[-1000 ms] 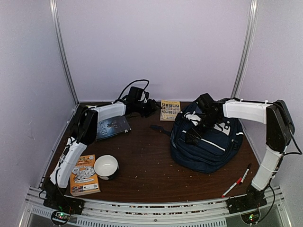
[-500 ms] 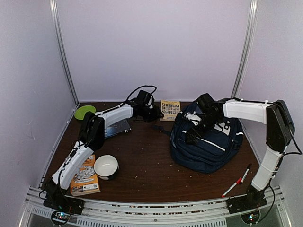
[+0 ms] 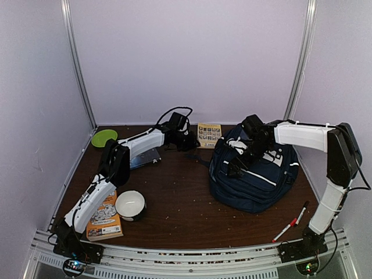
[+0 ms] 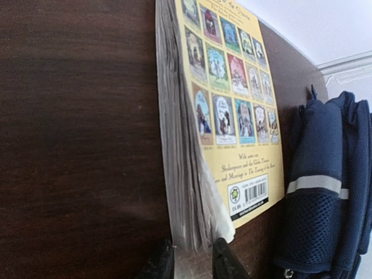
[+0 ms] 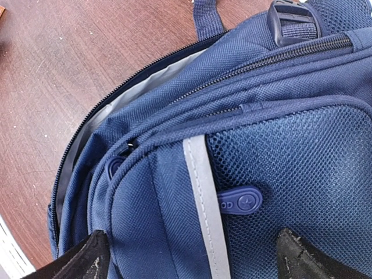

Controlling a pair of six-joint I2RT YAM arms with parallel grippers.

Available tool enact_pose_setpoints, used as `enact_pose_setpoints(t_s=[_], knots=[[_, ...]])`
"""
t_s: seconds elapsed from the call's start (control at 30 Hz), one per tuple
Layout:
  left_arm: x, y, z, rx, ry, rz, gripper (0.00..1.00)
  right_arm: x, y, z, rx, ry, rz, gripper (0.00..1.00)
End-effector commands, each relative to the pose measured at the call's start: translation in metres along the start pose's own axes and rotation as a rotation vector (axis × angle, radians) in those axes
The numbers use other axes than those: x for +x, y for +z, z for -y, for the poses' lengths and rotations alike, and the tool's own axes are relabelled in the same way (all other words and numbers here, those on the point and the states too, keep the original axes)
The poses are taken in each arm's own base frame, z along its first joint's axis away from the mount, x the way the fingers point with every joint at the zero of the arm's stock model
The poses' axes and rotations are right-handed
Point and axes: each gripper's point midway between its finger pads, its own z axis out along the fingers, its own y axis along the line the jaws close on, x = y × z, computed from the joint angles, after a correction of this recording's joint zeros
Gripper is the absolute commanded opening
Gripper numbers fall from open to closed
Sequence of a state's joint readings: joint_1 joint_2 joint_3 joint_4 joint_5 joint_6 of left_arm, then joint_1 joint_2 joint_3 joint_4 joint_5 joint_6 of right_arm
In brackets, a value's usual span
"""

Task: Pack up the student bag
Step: Move the book to the center of the board.

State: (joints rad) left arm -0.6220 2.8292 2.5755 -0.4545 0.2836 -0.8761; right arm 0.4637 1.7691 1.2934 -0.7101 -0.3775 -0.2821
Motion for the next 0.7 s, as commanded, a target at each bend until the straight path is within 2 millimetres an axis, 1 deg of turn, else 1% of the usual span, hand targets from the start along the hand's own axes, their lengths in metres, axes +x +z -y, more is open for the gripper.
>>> enact_pose_setpoints(t_s=[0.0,0.07,0.1,0.17,0.2,0.23,0.27,0.33,0.37,0.4,0.43,0.47,0.5,0.57,0.67], knots=[[-0.007,0.003,-0.001,0.070,-0.070,0.011,0.27,-0.029,-0.036,0.007,0.055,-0.017,0.079,1.00],[-0.012,-0.009,0.010,0.102,-0.048,0.038,0.27,-0.060,-0.051,0.018,0.113,-0.027,0.162,1.00],[-0.015,-0.019,0.014,0.105,-0.034,0.063,0.28,-0.075,-0.055,0.025,0.145,-0.014,0.202,1.00],[-0.021,-0.043,0.019,0.123,-0.019,0.133,0.34,-0.104,-0.059,0.033,0.163,0.012,0.268,1.00],[-0.025,-0.058,0.024,0.131,-0.016,0.175,0.37,-0.115,-0.052,0.038,0.172,0.031,0.282,1.00],[-0.027,-0.072,0.025,0.130,-0.015,0.208,0.41,-0.129,-0.051,0.042,0.182,0.040,0.309,1.00],[-0.030,-0.086,0.031,0.145,-0.001,0.241,0.42,-0.141,-0.047,0.048,0.204,0.069,0.327,1.00],[-0.028,-0.108,0.033,0.136,0.010,0.267,0.45,-0.160,-0.031,0.061,0.247,0.123,0.329,1.00],[-0.027,-0.118,0.036,0.142,0.015,0.277,0.45,-0.166,-0.018,0.066,0.260,0.160,0.308,1.00],[-0.025,-0.127,0.038,0.149,0.019,0.284,0.46,-0.176,-0.010,0.067,0.257,0.190,0.300,1.00],[-0.023,-0.135,0.041,0.158,0.020,0.290,0.46,-0.181,0.004,0.067,0.228,0.222,0.274,1.00],[-0.021,-0.143,0.044,0.169,0.022,0.295,0.46,-0.198,0.004,0.067,0.206,0.257,0.301,0.99],[-0.015,-0.147,0.043,0.169,0.020,0.287,0.46,-0.202,0.013,0.069,0.192,0.293,0.301,0.97],[-0.011,-0.159,0.048,0.183,0.032,0.288,0.46,-0.208,0.036,0.073,0.172,0.342,0.303,0.93],[-0.006,-0.177,0.055,0.196,0.051,0.288,0.47,-0.213,0.060,0.084,0.188,0.408,0.315,0.85]])
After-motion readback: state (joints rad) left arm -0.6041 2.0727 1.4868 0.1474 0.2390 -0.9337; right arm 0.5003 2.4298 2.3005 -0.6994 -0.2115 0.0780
